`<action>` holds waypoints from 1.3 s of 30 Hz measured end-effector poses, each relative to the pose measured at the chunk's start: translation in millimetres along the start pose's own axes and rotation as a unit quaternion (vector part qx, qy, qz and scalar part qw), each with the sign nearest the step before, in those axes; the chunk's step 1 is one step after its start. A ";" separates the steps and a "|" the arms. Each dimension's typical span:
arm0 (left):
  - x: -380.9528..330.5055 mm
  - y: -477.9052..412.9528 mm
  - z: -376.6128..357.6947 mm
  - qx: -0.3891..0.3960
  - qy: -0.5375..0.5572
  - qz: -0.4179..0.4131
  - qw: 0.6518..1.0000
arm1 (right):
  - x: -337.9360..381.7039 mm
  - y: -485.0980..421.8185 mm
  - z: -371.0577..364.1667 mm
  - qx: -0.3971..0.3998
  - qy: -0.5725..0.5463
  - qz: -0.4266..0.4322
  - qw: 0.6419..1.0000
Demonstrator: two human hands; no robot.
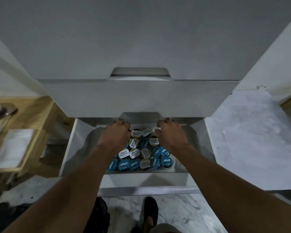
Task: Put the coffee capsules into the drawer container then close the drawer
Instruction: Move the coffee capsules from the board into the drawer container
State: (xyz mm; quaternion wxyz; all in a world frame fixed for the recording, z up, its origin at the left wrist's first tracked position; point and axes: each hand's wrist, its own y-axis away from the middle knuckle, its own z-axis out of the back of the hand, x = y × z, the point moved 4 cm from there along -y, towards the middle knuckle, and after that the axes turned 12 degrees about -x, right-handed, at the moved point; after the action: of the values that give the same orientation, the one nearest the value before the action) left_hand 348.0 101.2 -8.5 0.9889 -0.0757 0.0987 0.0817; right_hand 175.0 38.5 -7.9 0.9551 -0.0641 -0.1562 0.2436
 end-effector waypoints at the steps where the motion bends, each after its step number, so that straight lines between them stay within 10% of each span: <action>1: -5.2 3.2 5.5 -0.001 -0.004 -0.009 1.000 | -2.5 5.3 9.0 -0.005 0.004 -0.007 1.000; 20: -260.6 25.3 32.6 -0.075 0.039 -0.225 0.971 | -155.8 112.7 147.8 -0.138 0.066 -0.152 0.976; 39: -430.0 -88.5 -35.9 -0.100 0.054 -0.076 0.991 | -375.8 53.0 179.2 -0.087 0.001 -0.095 0.992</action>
State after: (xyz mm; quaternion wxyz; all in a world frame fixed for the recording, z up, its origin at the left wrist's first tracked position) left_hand -58.8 -54.1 57.8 0.9728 -0.1861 0.1376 0.0112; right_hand -220.5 -89.4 50.2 0.9648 -0.1318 -0.1816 0.1374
